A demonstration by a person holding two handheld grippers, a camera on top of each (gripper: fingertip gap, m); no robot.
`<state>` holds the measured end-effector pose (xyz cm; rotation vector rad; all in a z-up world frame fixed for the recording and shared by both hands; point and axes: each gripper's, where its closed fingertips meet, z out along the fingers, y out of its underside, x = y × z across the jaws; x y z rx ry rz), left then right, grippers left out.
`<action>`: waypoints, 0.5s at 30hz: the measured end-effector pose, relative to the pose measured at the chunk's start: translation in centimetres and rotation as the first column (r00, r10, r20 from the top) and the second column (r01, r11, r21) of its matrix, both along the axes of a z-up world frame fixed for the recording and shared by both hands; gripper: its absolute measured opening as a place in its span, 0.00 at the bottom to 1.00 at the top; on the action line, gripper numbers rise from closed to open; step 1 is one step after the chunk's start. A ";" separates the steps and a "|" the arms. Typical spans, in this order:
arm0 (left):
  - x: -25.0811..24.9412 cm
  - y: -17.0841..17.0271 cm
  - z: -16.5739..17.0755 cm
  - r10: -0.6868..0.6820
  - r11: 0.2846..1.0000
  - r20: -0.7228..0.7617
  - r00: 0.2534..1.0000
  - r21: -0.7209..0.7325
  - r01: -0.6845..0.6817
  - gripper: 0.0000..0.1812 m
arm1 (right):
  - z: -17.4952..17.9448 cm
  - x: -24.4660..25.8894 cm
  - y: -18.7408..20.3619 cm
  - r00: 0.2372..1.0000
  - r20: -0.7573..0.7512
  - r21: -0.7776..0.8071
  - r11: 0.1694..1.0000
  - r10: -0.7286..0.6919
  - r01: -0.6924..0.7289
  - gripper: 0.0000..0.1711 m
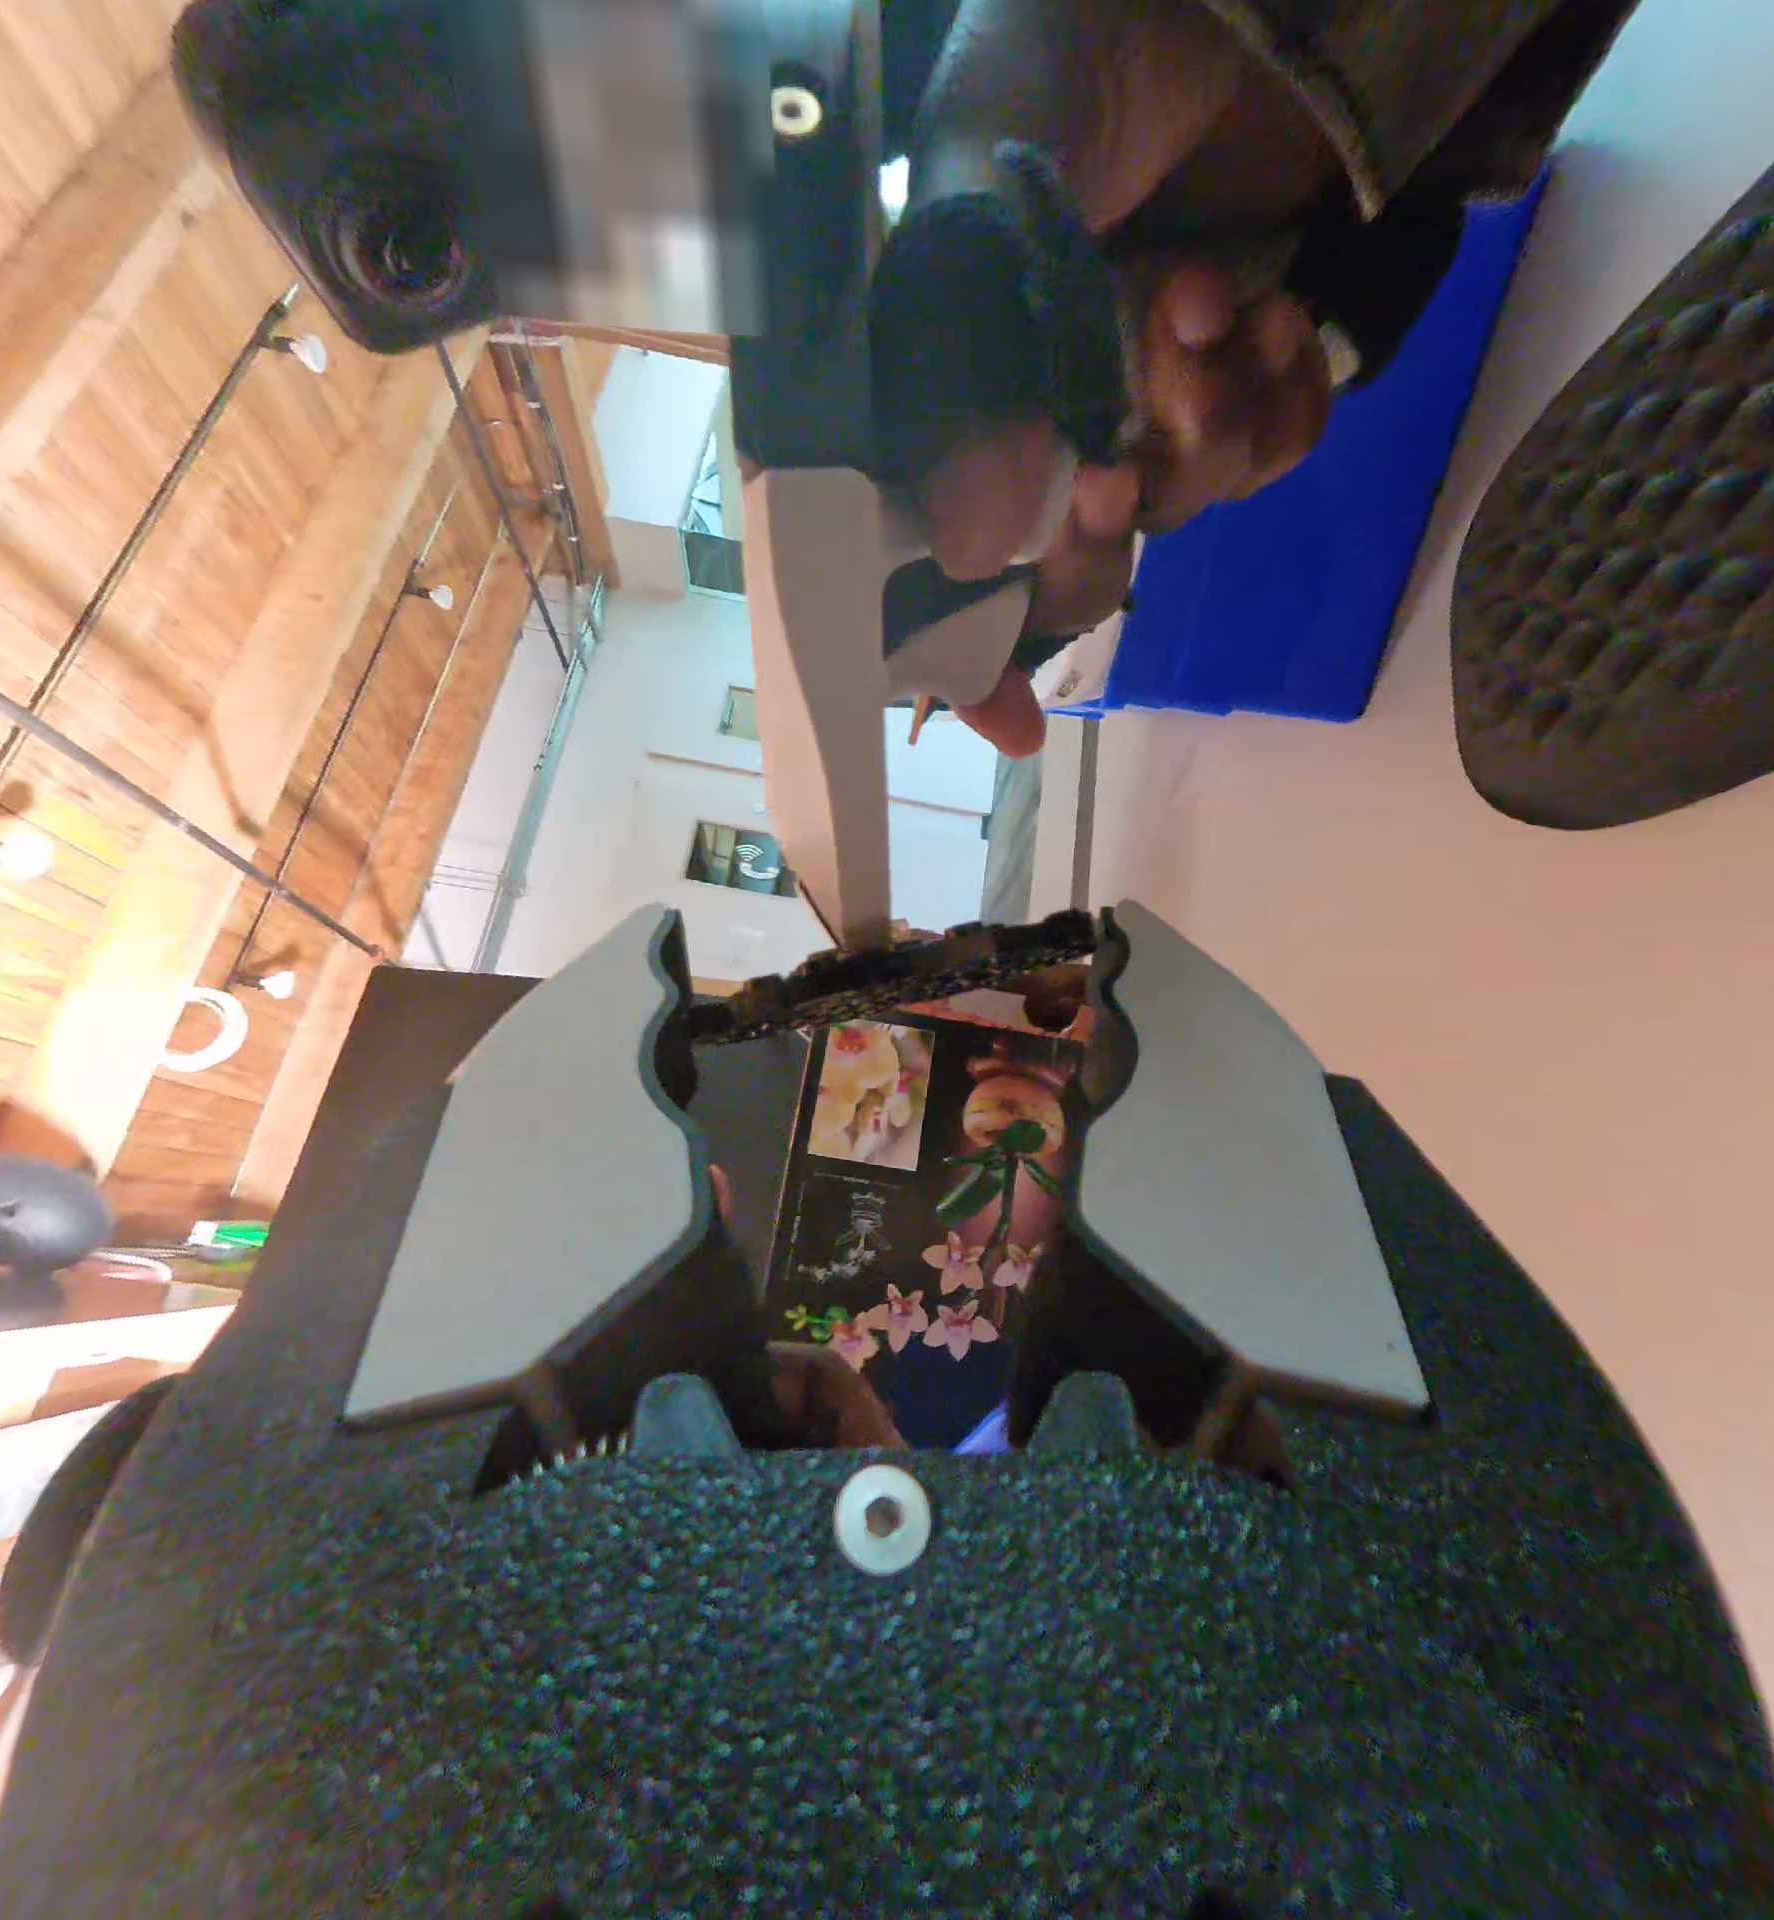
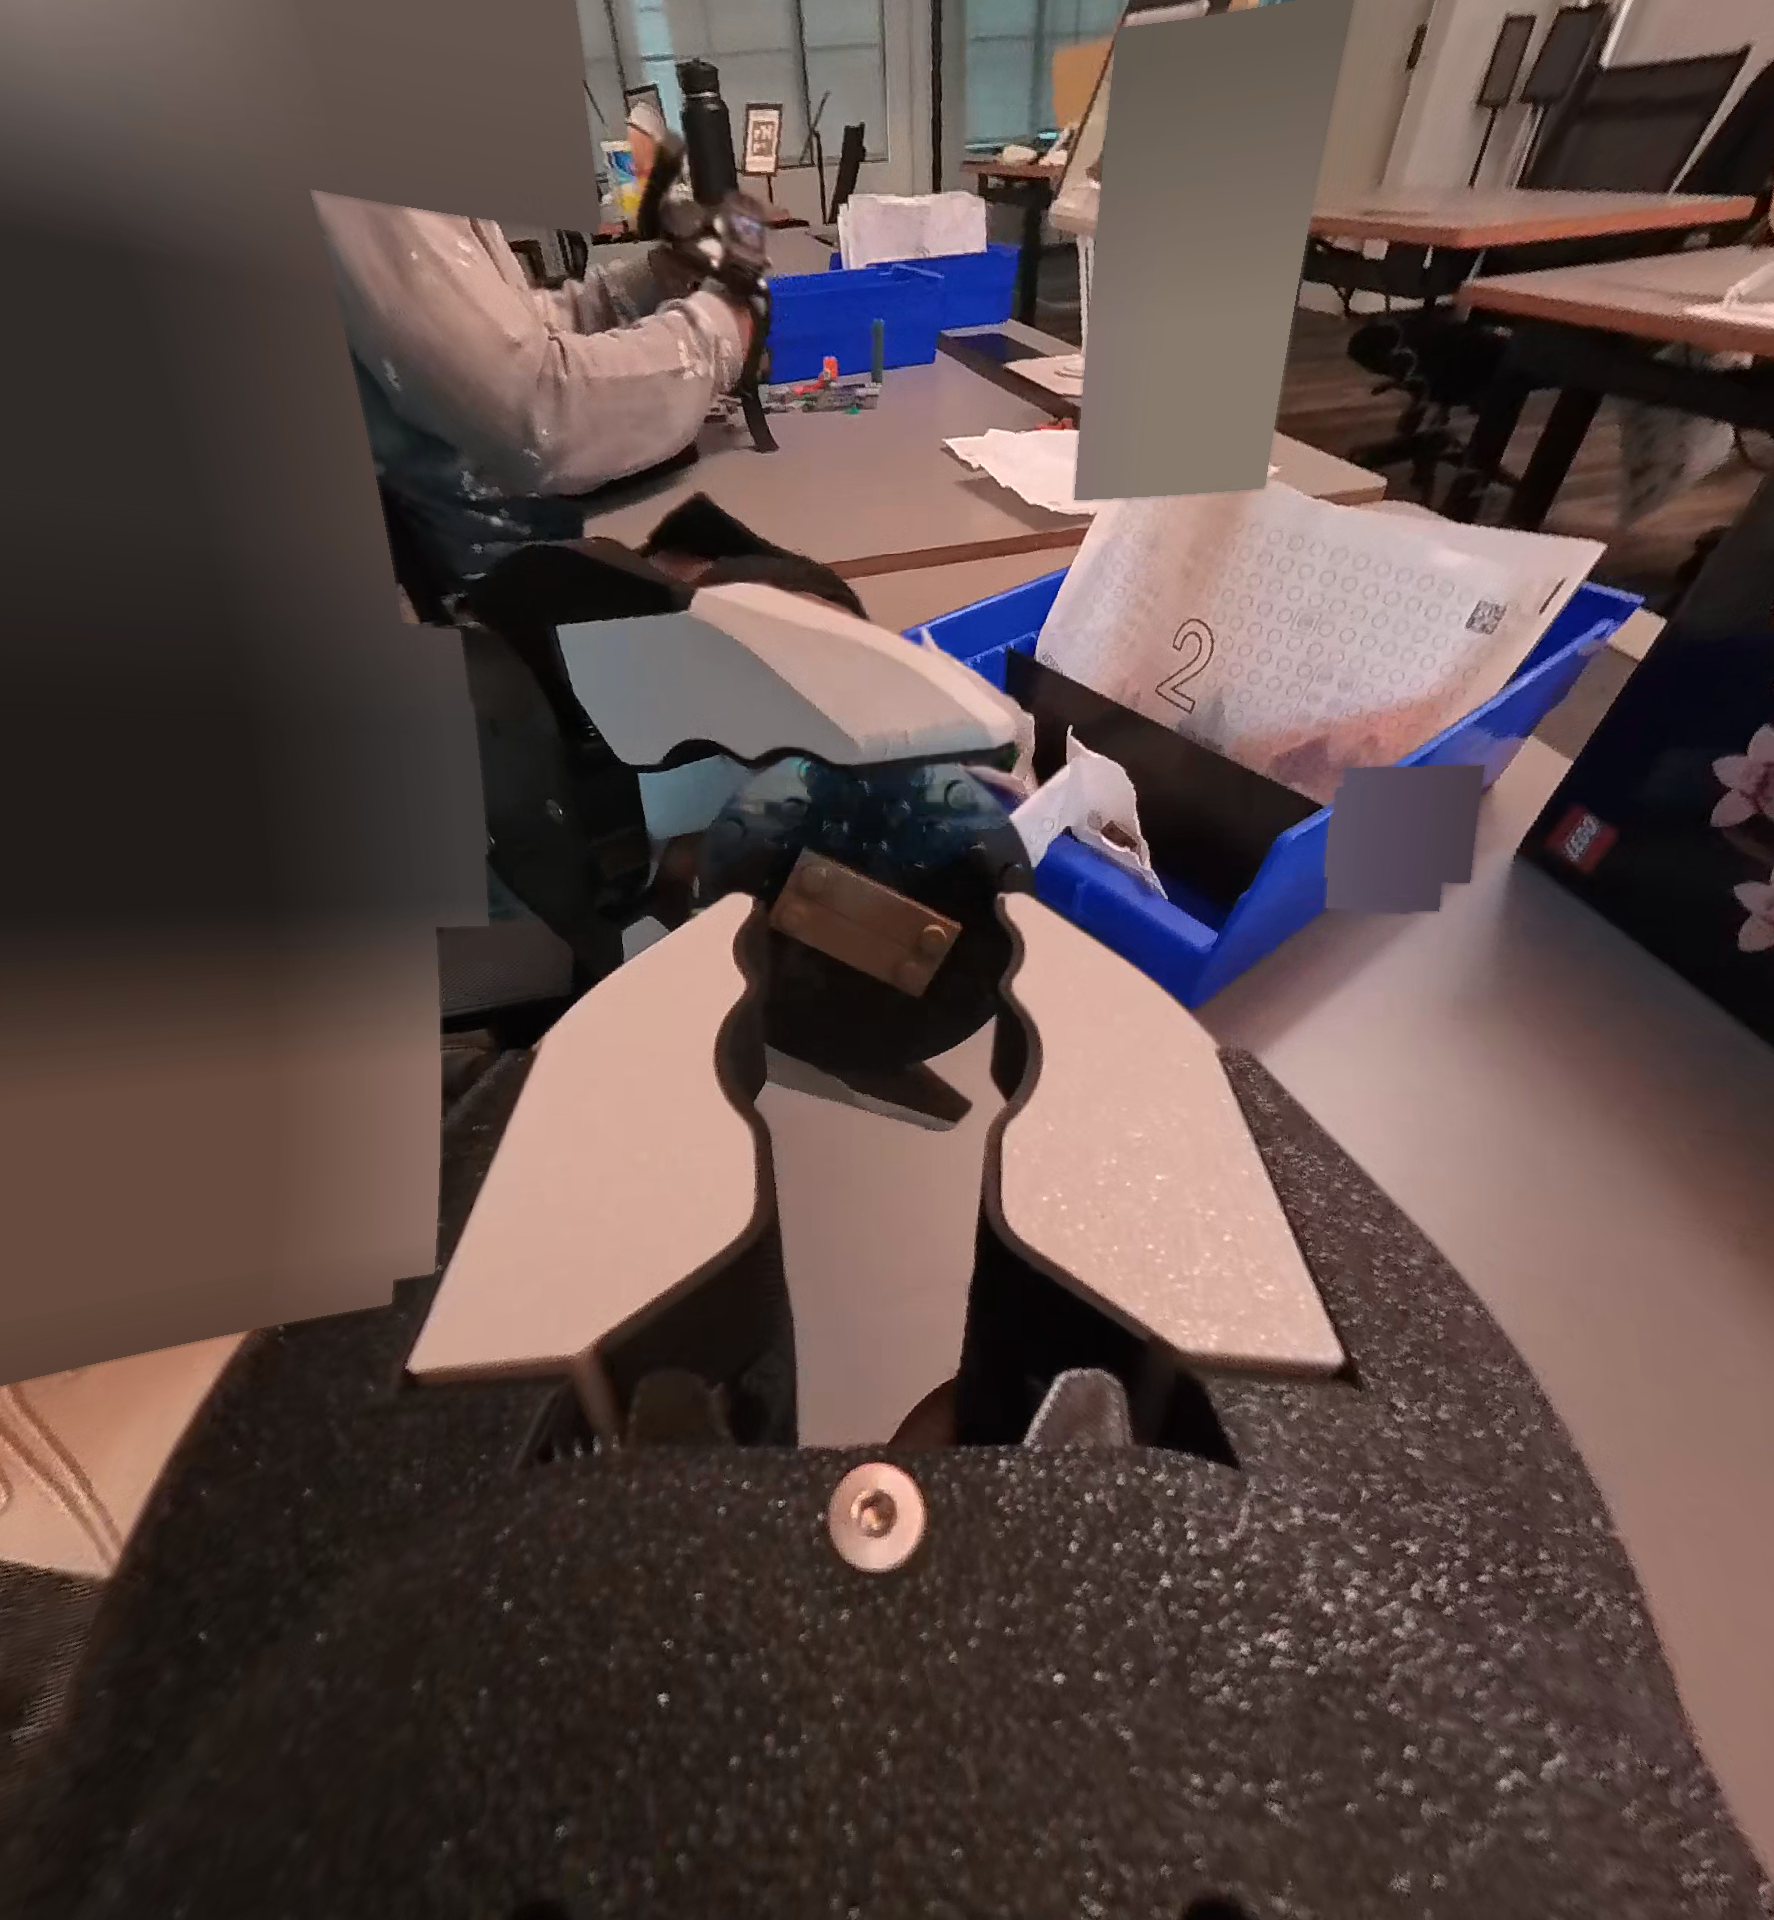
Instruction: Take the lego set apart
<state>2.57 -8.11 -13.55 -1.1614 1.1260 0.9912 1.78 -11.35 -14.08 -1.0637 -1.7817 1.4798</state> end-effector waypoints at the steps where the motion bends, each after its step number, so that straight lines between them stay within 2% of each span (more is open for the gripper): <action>1: -0.1 0.0 -0.1 0.004 1.000 -0.001 1.000 -0.001 -0.004 0.41 | -0.1 0.0 0.0 1.000 0.013 -0.005 1.000 -0.005 0.005 0.23; 15: 0.2 0.1 -0.4 -0.012 1.000 -0.025 1.000 -0.015 0.012 0.41 | -0.1 0.5 0.0 0.997 0.063 -0.109 0.994 0.040 -0.033 0.20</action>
